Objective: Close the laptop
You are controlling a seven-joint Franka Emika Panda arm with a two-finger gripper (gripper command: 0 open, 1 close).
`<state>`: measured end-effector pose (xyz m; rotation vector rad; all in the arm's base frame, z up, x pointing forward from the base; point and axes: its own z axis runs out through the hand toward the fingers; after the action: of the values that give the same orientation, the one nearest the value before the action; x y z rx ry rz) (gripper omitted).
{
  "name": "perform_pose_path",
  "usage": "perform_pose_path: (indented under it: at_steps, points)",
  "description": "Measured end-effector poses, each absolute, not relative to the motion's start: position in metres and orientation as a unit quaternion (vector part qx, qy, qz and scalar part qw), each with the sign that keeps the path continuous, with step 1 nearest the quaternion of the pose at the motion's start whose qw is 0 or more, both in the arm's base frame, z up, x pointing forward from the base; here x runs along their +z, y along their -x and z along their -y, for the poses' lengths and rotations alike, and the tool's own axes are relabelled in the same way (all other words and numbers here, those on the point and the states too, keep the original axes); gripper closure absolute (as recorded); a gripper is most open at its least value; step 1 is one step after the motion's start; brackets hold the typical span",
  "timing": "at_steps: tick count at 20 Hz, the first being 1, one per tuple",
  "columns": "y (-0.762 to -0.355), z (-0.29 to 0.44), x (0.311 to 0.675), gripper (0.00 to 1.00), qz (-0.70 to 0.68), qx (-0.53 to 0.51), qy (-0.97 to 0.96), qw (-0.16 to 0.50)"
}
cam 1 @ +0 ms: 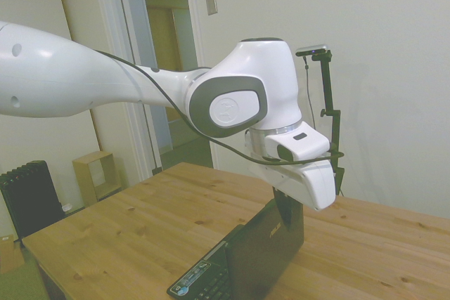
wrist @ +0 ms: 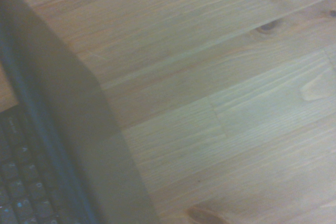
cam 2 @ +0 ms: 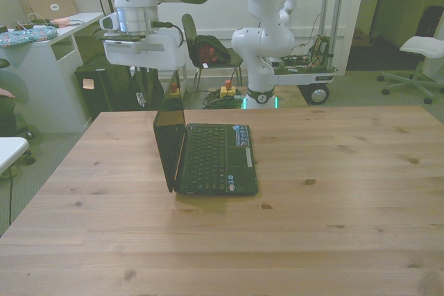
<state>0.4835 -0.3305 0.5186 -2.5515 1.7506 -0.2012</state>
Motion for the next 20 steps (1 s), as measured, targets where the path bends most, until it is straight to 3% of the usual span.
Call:
perform_pose_path:
  at_steps: [10,20]
  points:
    - [-0.511,0.240,0.503,1.00,-0.522,-0.060,0.850,0.015]
    - [-0.473,0.193,0.438,1.00,-0.517,-0.016,0.856,0.017]
